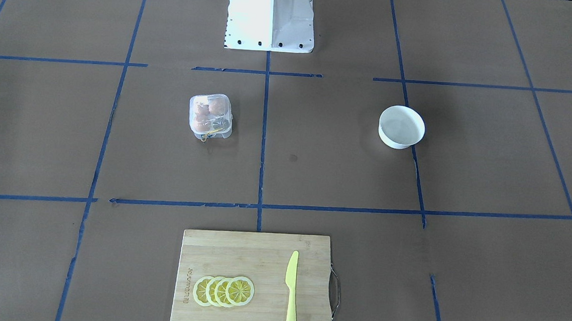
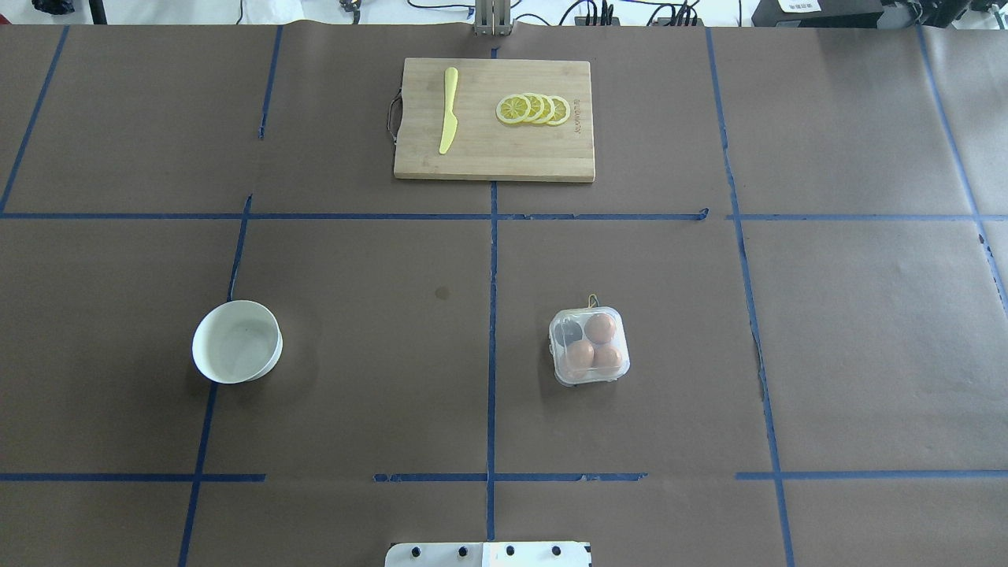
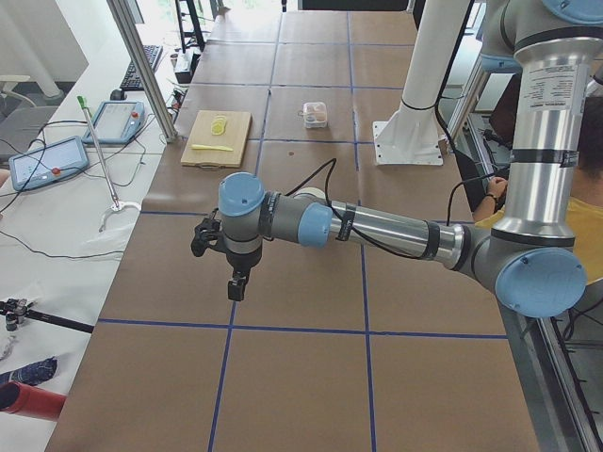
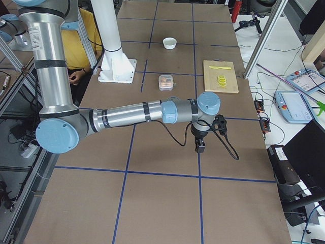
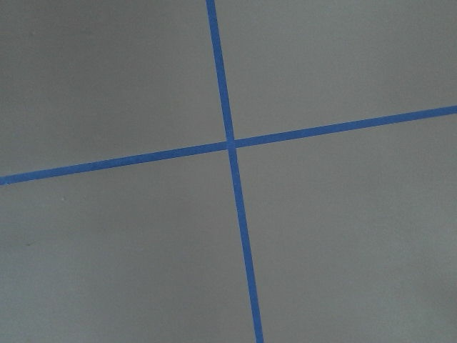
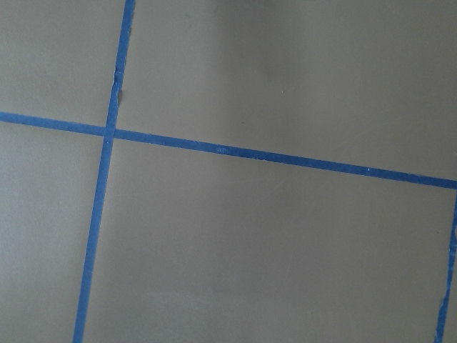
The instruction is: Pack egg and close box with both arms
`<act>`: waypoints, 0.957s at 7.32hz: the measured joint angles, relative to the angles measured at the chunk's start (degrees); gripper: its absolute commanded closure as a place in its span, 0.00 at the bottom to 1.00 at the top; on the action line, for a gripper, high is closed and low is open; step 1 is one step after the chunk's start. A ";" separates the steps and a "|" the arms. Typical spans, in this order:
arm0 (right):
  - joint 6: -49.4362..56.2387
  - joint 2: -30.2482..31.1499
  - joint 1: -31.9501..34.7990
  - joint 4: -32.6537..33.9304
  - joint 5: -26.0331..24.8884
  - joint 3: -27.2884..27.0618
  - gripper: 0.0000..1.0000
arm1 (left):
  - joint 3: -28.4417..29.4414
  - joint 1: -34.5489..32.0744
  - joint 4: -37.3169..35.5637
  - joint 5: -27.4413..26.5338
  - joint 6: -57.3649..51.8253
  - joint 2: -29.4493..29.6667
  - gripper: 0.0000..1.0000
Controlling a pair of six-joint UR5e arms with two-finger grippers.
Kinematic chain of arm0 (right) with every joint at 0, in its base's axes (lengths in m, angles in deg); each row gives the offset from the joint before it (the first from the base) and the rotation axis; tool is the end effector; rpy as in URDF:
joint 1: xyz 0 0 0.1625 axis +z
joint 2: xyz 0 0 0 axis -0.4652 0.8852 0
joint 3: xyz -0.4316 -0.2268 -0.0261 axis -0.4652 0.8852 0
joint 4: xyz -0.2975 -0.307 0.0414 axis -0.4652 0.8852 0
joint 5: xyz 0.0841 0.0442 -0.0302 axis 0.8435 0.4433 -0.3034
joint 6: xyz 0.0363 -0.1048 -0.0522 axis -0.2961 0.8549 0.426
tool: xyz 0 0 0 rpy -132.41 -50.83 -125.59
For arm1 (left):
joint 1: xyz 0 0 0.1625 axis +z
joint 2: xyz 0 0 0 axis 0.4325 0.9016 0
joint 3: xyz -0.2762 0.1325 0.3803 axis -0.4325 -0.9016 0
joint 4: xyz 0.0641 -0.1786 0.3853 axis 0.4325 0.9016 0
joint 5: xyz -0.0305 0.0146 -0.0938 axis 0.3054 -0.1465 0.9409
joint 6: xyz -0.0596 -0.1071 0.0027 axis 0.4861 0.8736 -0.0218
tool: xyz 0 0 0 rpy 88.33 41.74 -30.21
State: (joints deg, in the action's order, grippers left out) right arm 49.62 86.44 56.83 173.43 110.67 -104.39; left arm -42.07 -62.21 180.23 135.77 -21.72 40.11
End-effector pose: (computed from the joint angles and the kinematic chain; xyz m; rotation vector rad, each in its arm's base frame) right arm -0.0104 -0.5660 0.6324 0.0665 -0.8287 -0.1224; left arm -0.0312 -0.5290 0.6372 0.1879 0.7360 0.1096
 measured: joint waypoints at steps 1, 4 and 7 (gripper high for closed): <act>-0.08 0.02 0.00 0.00 0.06 -0.03 0.00 | -0.31 0.01 0.04 0.07 -0.02 -0.22 0.00; -0.14 0.09 0.00 0.00 0.21 0.00 0.00 | -0.57 0.03 0.08 0.16 -0.03 -0.37 0.00; -0.22 0.57 0.00 0.00 0.30 -0.55 0.00 | -0.64 0.03 0.06 0.22 0.00 -0.38 0.00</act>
State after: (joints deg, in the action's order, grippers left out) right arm 49.40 87.01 56.83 173.43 110.98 -104.93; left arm -42.71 -62.18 180.29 135.99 -21.72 39.73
